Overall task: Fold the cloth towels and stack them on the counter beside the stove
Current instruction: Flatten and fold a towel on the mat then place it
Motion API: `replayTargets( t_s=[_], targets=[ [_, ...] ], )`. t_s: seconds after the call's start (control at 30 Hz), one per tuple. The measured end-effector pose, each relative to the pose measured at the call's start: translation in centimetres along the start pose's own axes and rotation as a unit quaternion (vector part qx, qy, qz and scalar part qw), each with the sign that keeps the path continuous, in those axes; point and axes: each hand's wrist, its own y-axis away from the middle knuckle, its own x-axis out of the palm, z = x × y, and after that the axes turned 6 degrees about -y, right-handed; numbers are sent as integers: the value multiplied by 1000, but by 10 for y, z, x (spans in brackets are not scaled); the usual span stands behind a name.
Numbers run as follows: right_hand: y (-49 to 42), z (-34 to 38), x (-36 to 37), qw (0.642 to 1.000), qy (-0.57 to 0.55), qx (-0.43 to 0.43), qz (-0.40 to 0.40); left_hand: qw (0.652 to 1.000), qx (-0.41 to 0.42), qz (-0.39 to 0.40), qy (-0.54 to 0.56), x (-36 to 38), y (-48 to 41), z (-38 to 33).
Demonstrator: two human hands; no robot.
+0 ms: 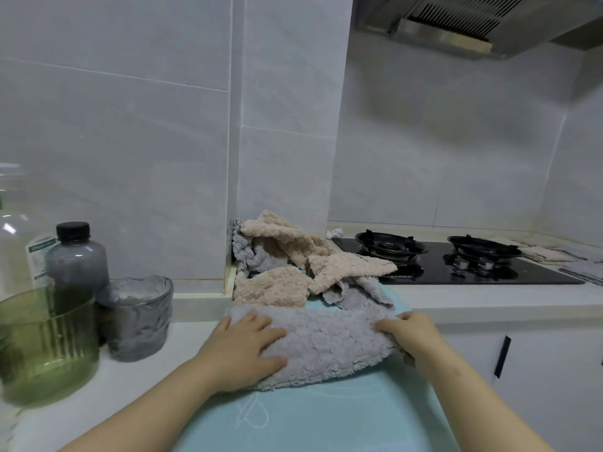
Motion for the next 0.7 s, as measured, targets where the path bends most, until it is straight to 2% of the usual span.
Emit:
replayTargets(
  t_s=[0.1, 0.17, 0.2, 0.27, 0.33, 0.43, 0.53, 0.6, 0.63, 0.7],
  targets=[
    [1, 13, 14, 999, -33, -29, 9, 994, 19, 48, 99, 11, 4, 14],
    [5, 24, 31, 997, -37, -72, 6, 973, 20, -16, 230, 17, 4, 21],
    [10, 31, 40, 995, -41, -93, 9, 945, -8, -64, 321, 18, 6, 22],
    [21, 43, 60, 991, -44, -122, 26, 849, -79, -131, 505, 18, 6, 25],
    [33, 52, 78, 987, -35, -147, 56, 765, -110, -163, 613, 14, 6, 28],
    [50, 57, 103, 975, 2, -190, 115, 701, -132, -192, 674, 15, 4, 35],
    [62, 52, 120, 961, 57, -215, 165, 682, -128, -188, 695, 15, 3, 35],
    [66, 47, 126, 954, 46, -177, 238, 676, -118, -180, 704, 12, 6, 36],
    [68, 44, 126, 946, 37, -162, 279, 684, -112, -172, 700, 10, 7, 37],
    [69, 41, 123, 934, 64, -168, 309, 726, -106, -137, 665, 8, 8, 38]
  ],
)
